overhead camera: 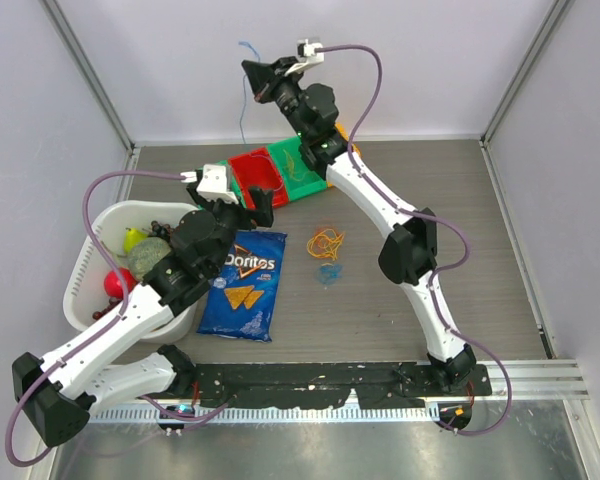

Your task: Untangle the cables

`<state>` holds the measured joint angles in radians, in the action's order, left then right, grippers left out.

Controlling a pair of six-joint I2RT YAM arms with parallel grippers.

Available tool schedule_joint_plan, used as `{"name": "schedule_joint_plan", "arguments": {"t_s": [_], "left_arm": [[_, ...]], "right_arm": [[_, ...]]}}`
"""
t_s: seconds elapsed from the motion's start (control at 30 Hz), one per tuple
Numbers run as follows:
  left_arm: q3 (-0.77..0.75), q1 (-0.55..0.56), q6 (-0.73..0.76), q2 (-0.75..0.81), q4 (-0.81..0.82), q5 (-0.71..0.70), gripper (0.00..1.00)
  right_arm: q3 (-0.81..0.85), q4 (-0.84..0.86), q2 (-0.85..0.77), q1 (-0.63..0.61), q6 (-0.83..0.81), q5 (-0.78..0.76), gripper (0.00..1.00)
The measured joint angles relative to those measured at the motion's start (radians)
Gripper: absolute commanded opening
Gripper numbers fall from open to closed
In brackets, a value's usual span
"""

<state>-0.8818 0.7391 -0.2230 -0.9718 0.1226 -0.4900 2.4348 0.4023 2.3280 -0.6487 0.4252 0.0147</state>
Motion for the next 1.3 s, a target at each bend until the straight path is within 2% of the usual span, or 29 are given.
{"name": "schedule_joint_plan", "arguments": {"t_s": [0.2,0.37,0.5,0.67,0.77,0.87,1.07,1.3], "left_arm": [[0.000,-0.009,-0.001,0.002,0.000,0.000,0.98],[0.000,-0.027,-0.002,0.016,-0.001,0.000,0.99],[0.000,-0.047,-0.001,0.047,0.000,-0.010,1.00],[0.000,-0.079,-0.003,0.079,0.000,-0.020,1.00],[0.000,-0.094,-0.004,0.087,0.000,-0.025,1.00],[0.001,-0.106,-0.004,0.090,0.000,-0.032,1.00],[0.005,-0.111,0.000,0.100,0.000,-0.048,1.00],[0.013,-0.113,0.001,0.108,0.001,-0.052,1.00]], "right_arm": [[0.000,-0.011,0.103,0.000,-0.018,-0.029,0.01],[-0.028,-0.027,0.120,0.000,-0.051,-0.024,0.01],[-0.123,-0.041,0.086,-0.003,-0.100,-0.009,0.01],[-0.388,-0.040,-0.023,-0.010,-0.163,0.006,0.01],[-0.420,-0.045,-0.029,-0.011,-0.188,0.006,0.01],[-0.387,-0.084,-0.024,-0.012,-0.211,0.006,0.01],[-0.020,-0.110,0.103,-0.011,-0.239,-0.027,0.01],[0.052,0.005,0.149,-0.011,-0.233,-0.099,0.01]]}}
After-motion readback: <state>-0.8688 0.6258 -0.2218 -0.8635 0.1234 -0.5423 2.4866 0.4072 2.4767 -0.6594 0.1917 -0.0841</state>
